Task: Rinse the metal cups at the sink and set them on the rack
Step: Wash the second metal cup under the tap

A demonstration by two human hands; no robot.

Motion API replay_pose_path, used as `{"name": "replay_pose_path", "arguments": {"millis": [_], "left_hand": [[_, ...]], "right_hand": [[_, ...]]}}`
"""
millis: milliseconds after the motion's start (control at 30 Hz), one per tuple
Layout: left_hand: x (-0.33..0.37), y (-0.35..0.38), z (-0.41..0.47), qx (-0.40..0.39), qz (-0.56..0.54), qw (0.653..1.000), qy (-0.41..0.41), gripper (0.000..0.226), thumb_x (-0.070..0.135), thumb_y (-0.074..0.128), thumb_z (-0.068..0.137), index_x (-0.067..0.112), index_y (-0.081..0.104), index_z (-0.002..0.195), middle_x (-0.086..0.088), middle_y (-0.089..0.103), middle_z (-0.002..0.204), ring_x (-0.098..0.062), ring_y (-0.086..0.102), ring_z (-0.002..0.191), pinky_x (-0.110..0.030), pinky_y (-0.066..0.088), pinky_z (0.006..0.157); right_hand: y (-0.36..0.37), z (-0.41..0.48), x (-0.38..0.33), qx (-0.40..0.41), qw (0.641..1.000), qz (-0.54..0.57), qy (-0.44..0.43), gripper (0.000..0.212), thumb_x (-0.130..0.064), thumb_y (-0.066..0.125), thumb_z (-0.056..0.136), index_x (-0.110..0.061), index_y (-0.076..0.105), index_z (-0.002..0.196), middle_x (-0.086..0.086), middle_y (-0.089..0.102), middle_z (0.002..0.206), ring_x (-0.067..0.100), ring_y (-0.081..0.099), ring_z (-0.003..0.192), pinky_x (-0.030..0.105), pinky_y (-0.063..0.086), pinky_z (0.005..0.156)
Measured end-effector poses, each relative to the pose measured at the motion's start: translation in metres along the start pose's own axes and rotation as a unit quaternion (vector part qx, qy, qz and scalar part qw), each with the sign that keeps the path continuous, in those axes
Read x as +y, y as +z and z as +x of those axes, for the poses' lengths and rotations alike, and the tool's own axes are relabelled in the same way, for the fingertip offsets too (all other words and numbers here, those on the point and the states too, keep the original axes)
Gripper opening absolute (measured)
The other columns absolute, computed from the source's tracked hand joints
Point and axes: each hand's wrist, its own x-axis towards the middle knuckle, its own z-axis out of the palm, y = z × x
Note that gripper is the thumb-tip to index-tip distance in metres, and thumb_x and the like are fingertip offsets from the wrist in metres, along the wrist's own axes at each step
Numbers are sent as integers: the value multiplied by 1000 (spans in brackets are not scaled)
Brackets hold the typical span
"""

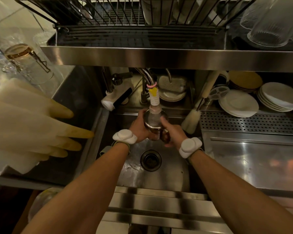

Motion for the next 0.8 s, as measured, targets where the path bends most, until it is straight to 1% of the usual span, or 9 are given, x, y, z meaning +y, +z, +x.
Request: {"name": "replay_pose_path", "arguments": {"millis": [100,200,300,367,433,500,567,633,800], "left_hand": [[-5,-3,4,-31,53,998,-7,100,0,79,64,19,26,146,-8,50,140,-28,50,128,-38,47,101],[-15,-11,6,-57,113,991,-39,89,1,74,71,18,31,147,-11,45,145,-30,47,130,-39,47,101],[-25,-18,7,-43,150,983,-96,80,9,71,76,16,34,146,-12,45,145,-30,48,130,-36,47,101],[-27,-21,7,-22,157,982,-104,75,12,71,75,14,39,143,-11,48,143,-29,50,129,-35,46,103],[-28,-23,6,-22,157,982,-104,73,14,71,75,13,42,142,-11,49,143,-28,50,129,-34,44,104],[-28,-25,4,-25,151,982,-109,72,15,71,76,14,42,142,-10,49,143,-27,50,129,-33,44,105],[-27,-29,2,-20,144,983,-113,72,14,70,78,14,41,143,-9,51,141,-27,51,129,-32,44,104],[-27,-32,2,-22,135,984,-117,73,12,70,78,14,39,143,-10,52,140,-27,52,128,-32,45,103],[-22,-32,-1,-16,112,987,-115,74,11,70,77,13,37,144,-12,55,137,-29,53,125,-34,46,102]], "right_hand": [[-6,5,5,75,991,-93,-63,46,-53,67,77,-7,64,74,4,61,69,17,57,65,28,46,62],[-12,11,9,103,983,-112,-105,46,-50,71,74,-6,59,65,11,54,66,18,50,62,29,39,60],[-9,13,5,122,988,-46,-86,46,-51,69,76,-7,59,65,11,59,69,21,55,65,33,44,68],[-2,13,4,85,990,-78,-78,51,-55,67,75,-4,65,73,10,63,73,21,59,69,33,47,71],[1,15,8,94,990,-78,-73,57,-58,66,74,-2,68,80,11,65,78,24,62,76,35,50,76],[0,16,9,117,989,-64,-69,59,-59,65,74,0,67,78,15,67,79,28,64,79,41,53,81],[2,15,10,101,988,-87,-77,61,-61,65,72,0,65,75,17,67,80,30,64,79,42,52,81],[4,14,11,101,988,-86,-75,63,-65,63,70,-2,65,75,18,70,85,32,66,85,44,53,84],[7,8,9,90,989,-98,-68,52,-59,63,77,-7,62,71,16,68,87,31,64,87,45,52,87]]}}
